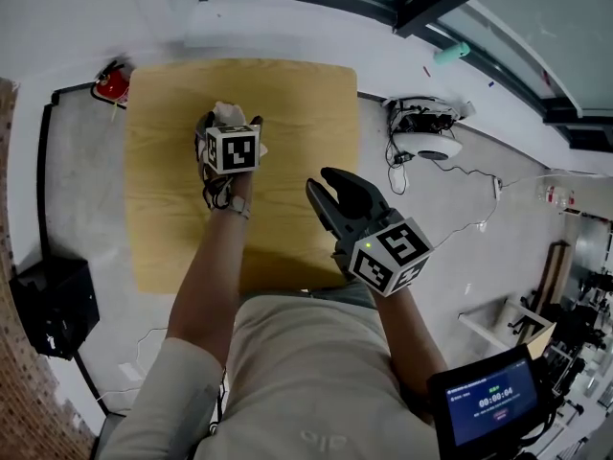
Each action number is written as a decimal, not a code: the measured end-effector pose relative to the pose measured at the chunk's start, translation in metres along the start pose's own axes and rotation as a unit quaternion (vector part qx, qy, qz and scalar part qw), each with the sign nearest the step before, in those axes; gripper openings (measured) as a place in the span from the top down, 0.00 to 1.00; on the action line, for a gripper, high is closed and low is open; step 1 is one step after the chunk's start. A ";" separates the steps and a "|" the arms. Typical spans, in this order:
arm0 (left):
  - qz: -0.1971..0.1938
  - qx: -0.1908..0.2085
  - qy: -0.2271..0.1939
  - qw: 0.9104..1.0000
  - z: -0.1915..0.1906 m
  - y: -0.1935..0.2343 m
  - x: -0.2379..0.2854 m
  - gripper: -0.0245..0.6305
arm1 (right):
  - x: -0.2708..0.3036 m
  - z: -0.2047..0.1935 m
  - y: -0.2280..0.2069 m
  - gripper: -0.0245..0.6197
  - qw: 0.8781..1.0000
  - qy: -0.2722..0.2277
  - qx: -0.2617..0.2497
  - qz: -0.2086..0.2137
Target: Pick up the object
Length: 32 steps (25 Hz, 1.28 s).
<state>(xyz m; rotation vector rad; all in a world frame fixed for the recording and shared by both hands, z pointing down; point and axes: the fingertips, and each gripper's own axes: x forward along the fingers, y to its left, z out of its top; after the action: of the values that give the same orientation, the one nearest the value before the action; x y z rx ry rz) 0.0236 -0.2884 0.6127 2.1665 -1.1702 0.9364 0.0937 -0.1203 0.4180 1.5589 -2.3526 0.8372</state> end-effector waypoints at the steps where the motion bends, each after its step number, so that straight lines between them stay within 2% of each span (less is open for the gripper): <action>1: 0.007 0.015 0.005 1.000 0.000 0.002 0.002 0.29 | 0.000 0.001 -0.002 0.77 1.000 -0.001 0.003 -0.001; 4: 0.031 0.038 0.005 0.999 0.009 0.010 0.006 0.28 | 0.002 0.001 -0.010 0.77 1.000 -0.002 0.008 -0.001; 7: 0.048 0.020 0.003 0.999 0.010 0.026 0.010 0.28 | 0.004 -0.002 -0.012 0.78 1.000 0.000 0.009 0.002; 10: 0.011 -0.013 0.020 1.000 0.004 0.027 0.028 0.16 | 0.004 -0.004 -0.014 0.78 1.000 0.000 0.012 0.001; 12: -0.010 -0.004 0.029 1.000 0.005 0.022 0.036 0.14 | 0.004 -0.005 -0.015 0.77 1.000 -0.001 0.016 0.000; 15: -0.036 0.012 0.035 0.999 0.013 0.013 0.045 0.13 | 0.004 -0.007 -0.015 0.78 1.000 -0.001 0.019 0.000; 19: -0.061 0.008 0.030 0.998 0.018 0.008 0.047 0.13 | 0.004 -0.006 -0.014 0.78 1.000 -0.004 0.021 0.004; 23: -0.110 -0.006 0.043 0.993 0.006 -0.007 0.044 0.14 | 0.005 -0.005 -0.011 0.78 1.000 -0.004 0.021 0.010; 28: -0.146 0.035 0.056 0.987 -0.017 -0.033 0.025 0.15 | 0.009 -0.006 -0.004 0.78 0.999 0.000 0.020 0.027; 32: -0.182 0.075 0.070 0.978 -0.058 -0.051 -0.006 0.15 | 0.015 -0.006 0.011 0.78 0.999 0.000 0.019 0.047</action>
<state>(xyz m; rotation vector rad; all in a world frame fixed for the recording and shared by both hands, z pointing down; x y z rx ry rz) 0.0458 -0.2188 0.6395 2.2847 -0.6241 1.0168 0.0772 -0.1254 0.4261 1.4714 -2.4400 0.9070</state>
